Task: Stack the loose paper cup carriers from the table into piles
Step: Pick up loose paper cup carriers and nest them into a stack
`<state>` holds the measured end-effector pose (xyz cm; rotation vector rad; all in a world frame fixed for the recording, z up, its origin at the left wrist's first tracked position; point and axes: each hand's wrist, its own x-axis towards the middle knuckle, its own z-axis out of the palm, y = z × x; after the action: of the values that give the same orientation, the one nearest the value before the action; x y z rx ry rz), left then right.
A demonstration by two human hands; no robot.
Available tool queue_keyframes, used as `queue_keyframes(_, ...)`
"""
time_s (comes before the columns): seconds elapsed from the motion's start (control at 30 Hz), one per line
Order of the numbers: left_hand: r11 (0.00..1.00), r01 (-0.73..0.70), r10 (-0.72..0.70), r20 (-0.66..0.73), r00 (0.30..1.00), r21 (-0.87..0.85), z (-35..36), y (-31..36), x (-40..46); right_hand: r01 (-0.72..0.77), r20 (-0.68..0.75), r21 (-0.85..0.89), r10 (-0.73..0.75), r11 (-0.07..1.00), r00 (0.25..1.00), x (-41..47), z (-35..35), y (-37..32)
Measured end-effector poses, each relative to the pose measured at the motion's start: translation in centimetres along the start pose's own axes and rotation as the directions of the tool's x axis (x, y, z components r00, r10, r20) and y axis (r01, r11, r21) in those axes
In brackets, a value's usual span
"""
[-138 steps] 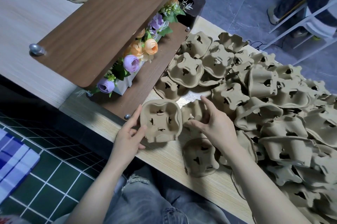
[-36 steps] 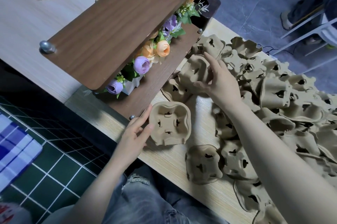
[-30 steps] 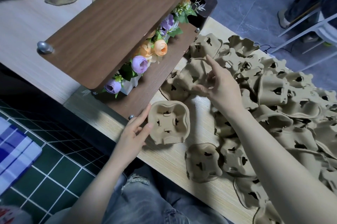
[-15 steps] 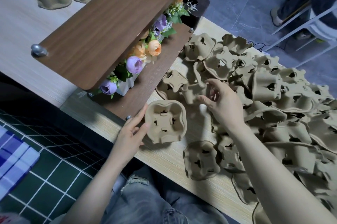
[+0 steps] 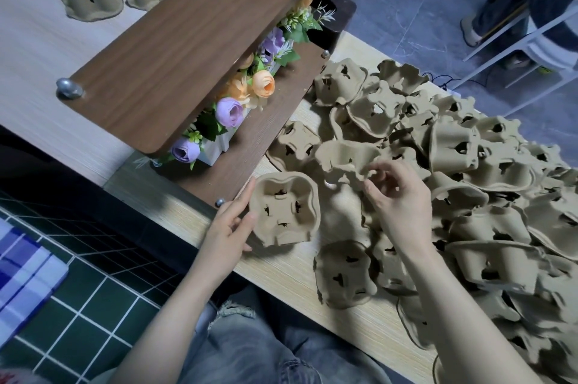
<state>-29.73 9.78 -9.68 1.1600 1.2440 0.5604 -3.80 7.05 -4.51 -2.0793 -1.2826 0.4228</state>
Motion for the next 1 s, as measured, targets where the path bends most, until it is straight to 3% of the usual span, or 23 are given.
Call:
queue_keyframes(0.17,1.000,-0.001,0.001,0.005,1.000,-0.011,0.1,0.4,-0.2,0.047,-0.041,0.206,-0.040,0.977,0.998,-2.1,-0.6,-0.7)
queue_keyframes(0.37,1.000,0.018,-0.018,-0.013,1.000,-0.021,0.2,-0.1,-0.1,0.241,0.008,0.286,-0.254,0.928,0.967,-4.4,-0.1,-2.3)
queue_keyframes(0.57,0.998,0.056,-0.058,-0.038,0.998,-0.040,0.5,0.5,-0.1,0.311,0.113,0.272,-0.351,0.911,0.930,-6.2,1.6,-1.9)
queue_keyframes(0.8,0.990,0.068,-0.071,-0.020,0.997,-0.121,0.3,0.7,-0.8,0.276,0.233,0.170,-0.311,0.946,0.921,-7.0,2.2,-1.0)
queue_keyframes(1.0,0.994,0.058,-0.062,-0.035,0.997,-0.091,0.5,0.9,-0.8,0.239,0.280,0.093,-0.256,0.967,0.925,-7.2,2.2,-0.4)
